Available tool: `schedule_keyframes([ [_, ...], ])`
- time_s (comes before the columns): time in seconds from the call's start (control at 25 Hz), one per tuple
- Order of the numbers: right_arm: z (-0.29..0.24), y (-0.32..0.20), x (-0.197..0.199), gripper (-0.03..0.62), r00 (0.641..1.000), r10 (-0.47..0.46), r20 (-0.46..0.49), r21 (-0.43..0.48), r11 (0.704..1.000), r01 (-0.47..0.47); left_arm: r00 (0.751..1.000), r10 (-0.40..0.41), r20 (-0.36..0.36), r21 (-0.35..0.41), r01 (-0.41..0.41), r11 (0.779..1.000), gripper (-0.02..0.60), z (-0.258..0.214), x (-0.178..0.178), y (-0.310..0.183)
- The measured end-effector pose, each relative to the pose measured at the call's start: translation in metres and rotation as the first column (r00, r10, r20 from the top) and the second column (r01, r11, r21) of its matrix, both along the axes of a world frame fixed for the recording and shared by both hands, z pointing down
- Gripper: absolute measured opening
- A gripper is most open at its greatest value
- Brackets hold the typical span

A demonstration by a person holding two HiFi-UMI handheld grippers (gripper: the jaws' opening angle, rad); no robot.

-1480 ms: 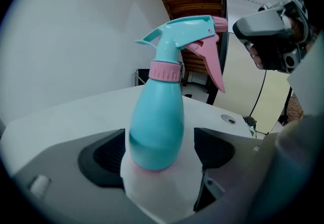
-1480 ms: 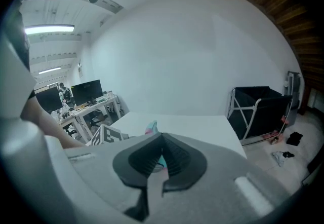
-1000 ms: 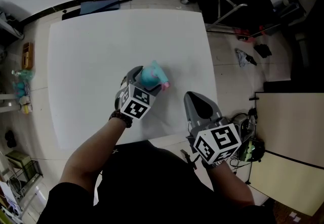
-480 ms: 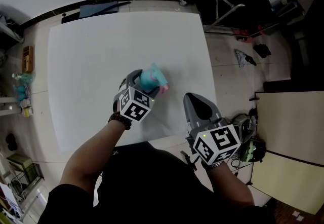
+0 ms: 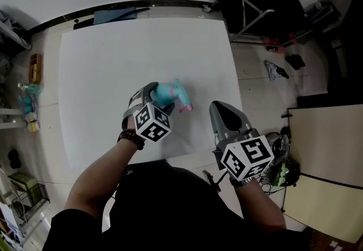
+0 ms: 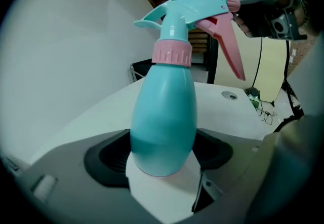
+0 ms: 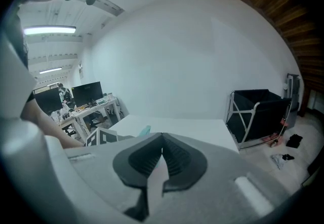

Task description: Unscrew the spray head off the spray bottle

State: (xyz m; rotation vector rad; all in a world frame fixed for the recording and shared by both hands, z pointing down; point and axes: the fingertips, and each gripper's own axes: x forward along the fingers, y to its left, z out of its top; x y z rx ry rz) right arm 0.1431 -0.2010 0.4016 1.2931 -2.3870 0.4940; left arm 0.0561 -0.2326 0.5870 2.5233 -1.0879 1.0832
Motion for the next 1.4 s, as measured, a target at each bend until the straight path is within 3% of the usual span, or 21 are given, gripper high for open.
schedule_keyframes([
  [0.16, -0.002, 0.000, -0.009, -0.007, 0.999, -0.039, 0.014, -0.014, 0.999, 0.039, 0.997, 0.015, 0.074, 0.022, -0.016, 1.000, 0.405, -0.004, -0.009, 0.002],
  [0.2, -0.001, 0.002, -0.012, 0.054, 0.998, -0.053, 0.020, -0.022, 0.998, 0.053, 0.996, 0.018, 0.088, 0.027, -0.020, 0.999, 0.405, -0.005, -0.010, 0.004],
  [0.24, 0.000, 0.003, -0.014, 0.065, 0.998, -0.065, 0.025, -0.028, 0.997, 0.066, 0.995, 0.021, 0.101, 0.033, -0.025, 0.999, 0.405, -0.006, -0.011, 0.006],
  [0.84, 0.009, 0.019, -0.048, 0.172, 0.981, -0.180, 0.078, -0.124, 0.974, 0.189, 0.959, 0.054, 0.280, 0.144, -0.098, 0.985, 0.405, -0.029, -0.025, 0.018],
  [1.4, 0.039, 0.020, -0.068, 0.213, 0.973, -0.201, 0.115, -0.305, 0.925, 0.227, 0.882, 0.085, 0.464, 0.198, -0.197, 0.960, 0.403, -0.046, -0.033, 0.023],
])
